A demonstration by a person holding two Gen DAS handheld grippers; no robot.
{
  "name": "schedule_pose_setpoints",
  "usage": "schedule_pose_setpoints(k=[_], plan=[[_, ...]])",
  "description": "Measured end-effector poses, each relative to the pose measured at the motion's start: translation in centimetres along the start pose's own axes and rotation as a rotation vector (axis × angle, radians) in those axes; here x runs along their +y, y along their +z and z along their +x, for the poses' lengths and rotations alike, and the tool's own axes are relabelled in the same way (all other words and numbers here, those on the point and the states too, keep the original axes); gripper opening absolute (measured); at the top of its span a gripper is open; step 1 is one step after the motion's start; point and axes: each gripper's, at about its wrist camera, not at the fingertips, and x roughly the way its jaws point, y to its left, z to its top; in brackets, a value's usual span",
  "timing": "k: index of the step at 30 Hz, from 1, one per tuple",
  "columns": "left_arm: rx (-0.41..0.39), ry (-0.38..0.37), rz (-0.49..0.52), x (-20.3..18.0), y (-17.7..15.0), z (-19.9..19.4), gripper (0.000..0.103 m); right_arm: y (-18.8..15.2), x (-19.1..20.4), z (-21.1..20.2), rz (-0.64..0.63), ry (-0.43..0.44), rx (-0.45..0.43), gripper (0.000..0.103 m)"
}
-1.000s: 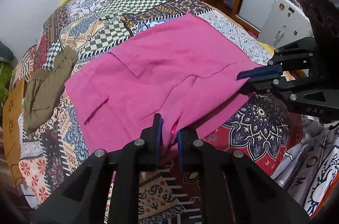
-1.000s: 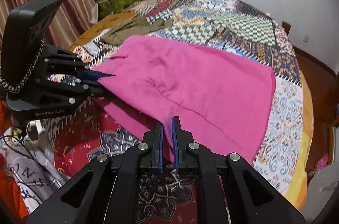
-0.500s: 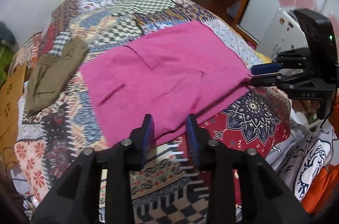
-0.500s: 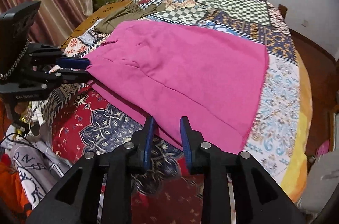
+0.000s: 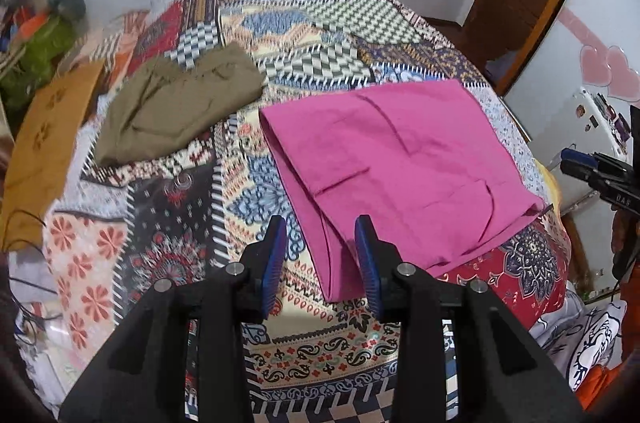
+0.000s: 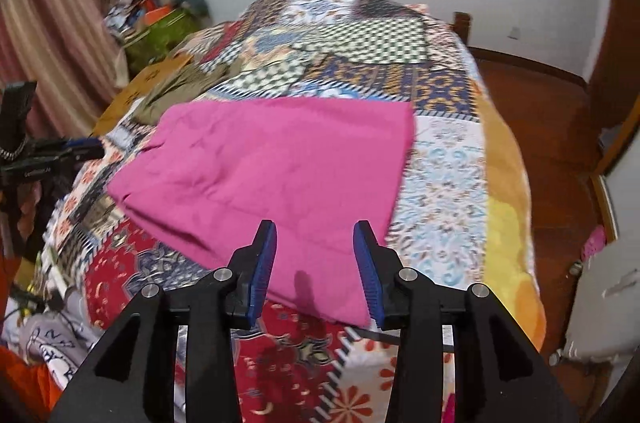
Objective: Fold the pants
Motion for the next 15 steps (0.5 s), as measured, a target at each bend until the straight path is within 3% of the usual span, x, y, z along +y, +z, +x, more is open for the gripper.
schedule_pose_setpoints(k=[9, 15], plan=[[0.075, -0.080, 0.020, -2.0, -1.2, 2.4, 0.036, -2.0, -1.9, 1.8, 0.078, -0.036, 0.080, 0.037], [0.089, -0.122, -0.026, -1.7, -2.1, 2.8, 0.037, -3.6, -2.4, 3.3, 0.120, -0.019, 0.137, 0.037]])
